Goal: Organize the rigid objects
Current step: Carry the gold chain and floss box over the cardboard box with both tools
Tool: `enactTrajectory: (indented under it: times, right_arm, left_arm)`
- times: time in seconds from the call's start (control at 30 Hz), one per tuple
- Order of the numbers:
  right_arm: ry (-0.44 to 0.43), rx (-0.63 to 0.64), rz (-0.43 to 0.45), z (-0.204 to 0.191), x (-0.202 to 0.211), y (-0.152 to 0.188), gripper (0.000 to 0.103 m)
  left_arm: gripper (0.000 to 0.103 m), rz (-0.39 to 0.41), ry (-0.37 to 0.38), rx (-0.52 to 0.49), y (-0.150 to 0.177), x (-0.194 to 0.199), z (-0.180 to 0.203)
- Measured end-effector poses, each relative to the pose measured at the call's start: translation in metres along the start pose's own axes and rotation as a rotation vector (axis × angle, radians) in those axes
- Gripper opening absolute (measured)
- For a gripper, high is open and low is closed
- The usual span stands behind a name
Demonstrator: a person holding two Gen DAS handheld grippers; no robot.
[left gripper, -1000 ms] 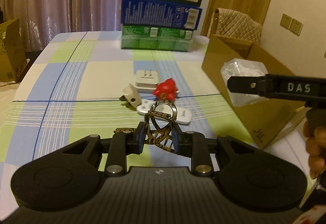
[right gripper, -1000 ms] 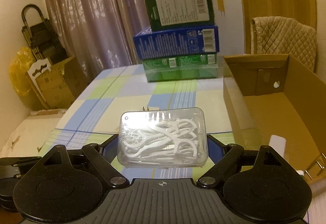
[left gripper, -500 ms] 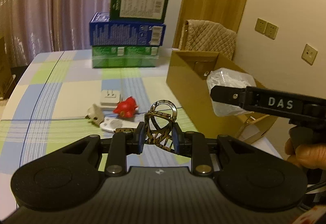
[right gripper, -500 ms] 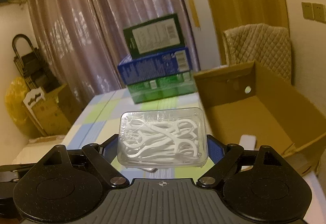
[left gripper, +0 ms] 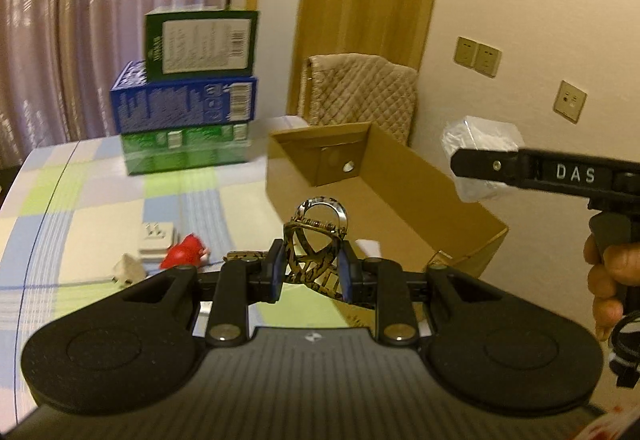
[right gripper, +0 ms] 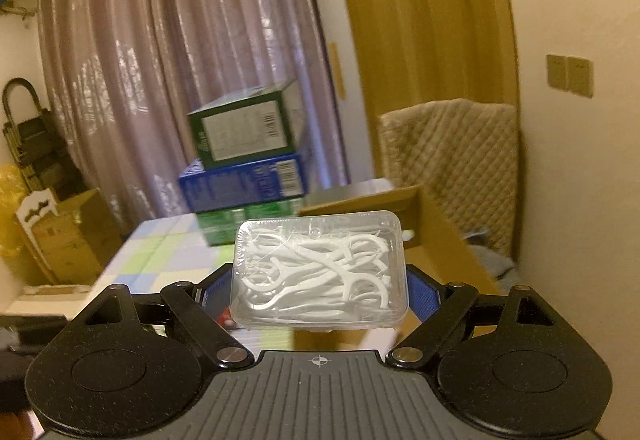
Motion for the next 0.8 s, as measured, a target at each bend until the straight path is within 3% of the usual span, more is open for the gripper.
enactTrajectory:
  times: [0.27,0.8]
  right_arm:
    - [0.070,0.006,-0.059,0.059,-0.007,0.015,0.084]
    - [0.035,-0.001,-0.168,0.110,-0.090,0.039,0.084]
  left_arm:
    - [0.022,-0.017,0.042,-0.028,-0.016,-0.034,0.037]
    - [0.022,-0.100,0.095,-0.119,-0.033,-0.159,0.072]
Point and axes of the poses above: each gripper's, at about its wrist camera, not at the fingertips, and x roughly against the way its jaws point, z to its right, y to its underside, the point moved 10 cm from there along -x, roughly the way its jaws point, and after that the axes turned 15 degrees about x, right-handed, at the moved point
